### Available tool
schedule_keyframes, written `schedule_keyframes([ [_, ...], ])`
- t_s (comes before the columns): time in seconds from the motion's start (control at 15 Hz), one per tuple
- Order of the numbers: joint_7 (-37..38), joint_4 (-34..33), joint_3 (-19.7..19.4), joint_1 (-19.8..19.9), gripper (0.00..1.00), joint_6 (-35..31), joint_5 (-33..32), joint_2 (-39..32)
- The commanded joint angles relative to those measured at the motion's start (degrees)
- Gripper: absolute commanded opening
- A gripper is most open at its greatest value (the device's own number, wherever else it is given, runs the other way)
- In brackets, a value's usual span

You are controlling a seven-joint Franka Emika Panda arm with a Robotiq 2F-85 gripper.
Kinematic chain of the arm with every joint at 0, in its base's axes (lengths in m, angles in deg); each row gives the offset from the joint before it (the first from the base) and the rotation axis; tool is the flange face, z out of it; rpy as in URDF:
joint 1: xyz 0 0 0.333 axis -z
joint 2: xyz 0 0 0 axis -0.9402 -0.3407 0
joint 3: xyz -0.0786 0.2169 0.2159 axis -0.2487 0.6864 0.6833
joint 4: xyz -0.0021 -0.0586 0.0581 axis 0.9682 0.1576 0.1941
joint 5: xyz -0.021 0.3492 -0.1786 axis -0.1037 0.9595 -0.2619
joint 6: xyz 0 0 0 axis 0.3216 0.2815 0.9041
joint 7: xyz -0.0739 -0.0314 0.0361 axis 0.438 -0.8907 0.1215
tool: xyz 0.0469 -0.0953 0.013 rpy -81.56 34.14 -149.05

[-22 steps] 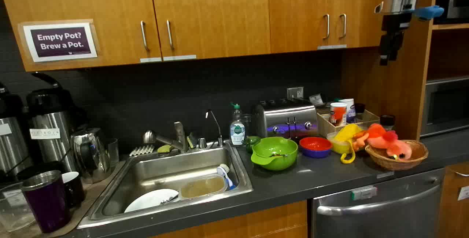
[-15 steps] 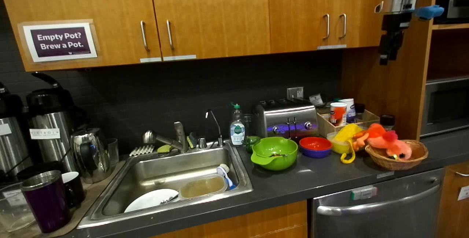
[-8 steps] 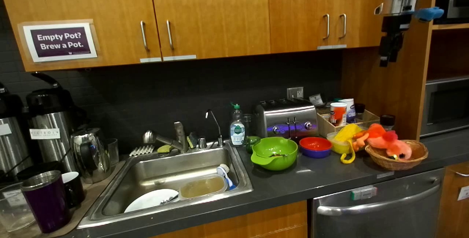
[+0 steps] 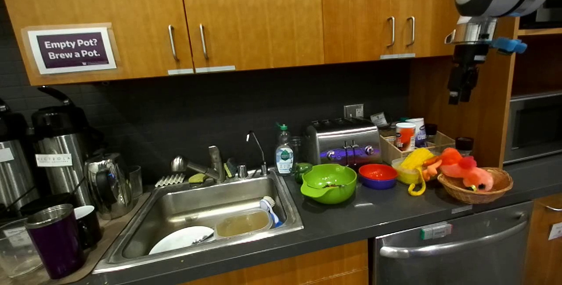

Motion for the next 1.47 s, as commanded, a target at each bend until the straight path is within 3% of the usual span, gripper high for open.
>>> schedule_keyframes([
  [0.0,-3.8,7.0,-1.9,-1.9,1.0,-9.6,7.1,0.8],
  [0.2,-10.0,12.2,-4.3,-5.1,1.0,-18.5,17.1,-0.4],
  [0.4,-19.4,15.4,-7.9,-10.3,1.0,-23.0,30.5,-2.2],
  [0.6,-29.5,16.3,-10.2,-14.0,1.0,-23.5,43.2,-4.5],
  [0.8,-38.1,15.3,-8.8,-13.0,1.0,-20.9,53.6,-7.5],
  [1.0,-39.0,16.0,-4.4,-8.3,1.0,-20.2,55.5,-7.7],
  [1.4,-40.4,15.2,-3.5,-7.2,1.0,-19.6,56.6,-9.1],
])
